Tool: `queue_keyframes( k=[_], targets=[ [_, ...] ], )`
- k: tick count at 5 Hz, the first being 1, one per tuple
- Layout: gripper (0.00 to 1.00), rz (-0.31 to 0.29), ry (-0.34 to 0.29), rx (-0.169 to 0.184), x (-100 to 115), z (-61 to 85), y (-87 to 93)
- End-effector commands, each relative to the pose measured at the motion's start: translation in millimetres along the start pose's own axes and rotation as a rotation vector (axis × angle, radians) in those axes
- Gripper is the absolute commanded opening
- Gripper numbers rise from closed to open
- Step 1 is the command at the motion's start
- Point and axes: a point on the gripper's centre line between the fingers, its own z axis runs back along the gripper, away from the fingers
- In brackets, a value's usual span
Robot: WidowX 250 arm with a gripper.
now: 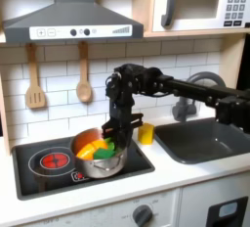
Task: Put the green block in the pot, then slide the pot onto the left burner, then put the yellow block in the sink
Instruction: 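Slide the pot onto the left burner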
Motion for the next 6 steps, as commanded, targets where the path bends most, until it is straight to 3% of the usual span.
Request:
queue_keyframes(
  k=[1,3,6],
  targets=[
    [0.0,0.022,-0.006,0.007,4.5,2.6,12.3],
    [0.0,0.064,0.003,0.018,6.5,1.0,34.4],
    [0.0,0.073,0.01,0.03,13.9,-2.8,46.2]
  ],
)
